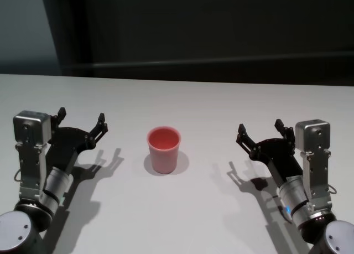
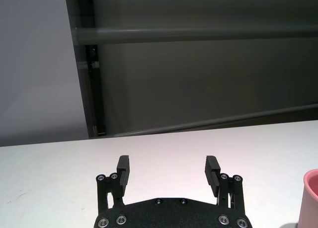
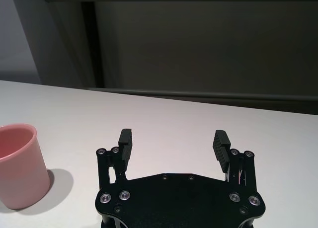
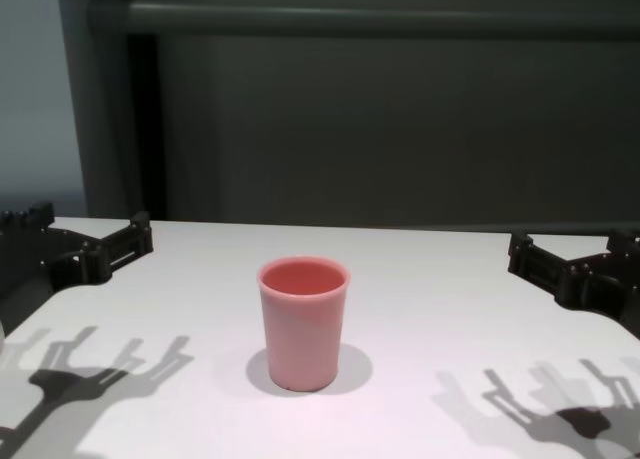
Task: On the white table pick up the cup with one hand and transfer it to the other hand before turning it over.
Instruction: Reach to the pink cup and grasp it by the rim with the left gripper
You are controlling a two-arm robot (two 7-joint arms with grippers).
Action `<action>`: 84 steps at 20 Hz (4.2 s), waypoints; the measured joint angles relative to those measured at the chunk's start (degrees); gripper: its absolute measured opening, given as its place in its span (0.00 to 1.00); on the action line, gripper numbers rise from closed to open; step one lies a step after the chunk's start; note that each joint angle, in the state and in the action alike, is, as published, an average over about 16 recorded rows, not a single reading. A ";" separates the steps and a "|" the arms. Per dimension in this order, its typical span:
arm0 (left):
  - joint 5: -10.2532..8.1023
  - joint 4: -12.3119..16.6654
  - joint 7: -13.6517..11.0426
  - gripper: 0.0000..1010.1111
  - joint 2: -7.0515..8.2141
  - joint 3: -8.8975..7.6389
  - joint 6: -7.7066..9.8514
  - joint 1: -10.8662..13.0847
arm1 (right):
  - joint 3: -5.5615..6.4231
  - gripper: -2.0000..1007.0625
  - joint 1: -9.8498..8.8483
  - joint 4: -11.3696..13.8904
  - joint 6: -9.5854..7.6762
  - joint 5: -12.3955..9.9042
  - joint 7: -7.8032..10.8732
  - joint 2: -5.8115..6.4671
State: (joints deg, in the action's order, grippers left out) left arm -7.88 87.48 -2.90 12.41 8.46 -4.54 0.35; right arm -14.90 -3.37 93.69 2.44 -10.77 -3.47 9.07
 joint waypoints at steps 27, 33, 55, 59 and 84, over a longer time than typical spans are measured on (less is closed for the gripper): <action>7.43 4.14 -5.68 0.99 4.52 1.41 -0.51 -2.36 | 0.00 0.99 0.00 0.00 0.00 0.00 0.00 0.00; 11.68 6.68 -10.47 0.99 9.07 2.45 -0.86 -4.89 | 0.00 0.99 0.00 0.00 0.00 0.00 0.00 0.00; 26.64 11.78 -32.84 0.99 25.96 15.92 -6.25 -25.05 | 0.00 0.99 0.00 0.00 0.00 0.00 0.00 0.00; 29.16 11.09 -37.10 0.99 27.05 19.68 -7.68 -29.13 | 0.00 0.99 0.00 0.00 0.00 0.00 0.00 0.00; 41.51 6.31 -58.86 0.99 25.62 38.98 -15.42 -48.57 | 0.00 1.00 0.00 0.00 0.00 0.00 0.00 0.00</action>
State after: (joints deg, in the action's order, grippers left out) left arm 33.63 93.79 -61.76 38.03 47.44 -19.96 -48.22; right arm -14.90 -3.36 93.69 2.44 -10.77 -3.47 9.07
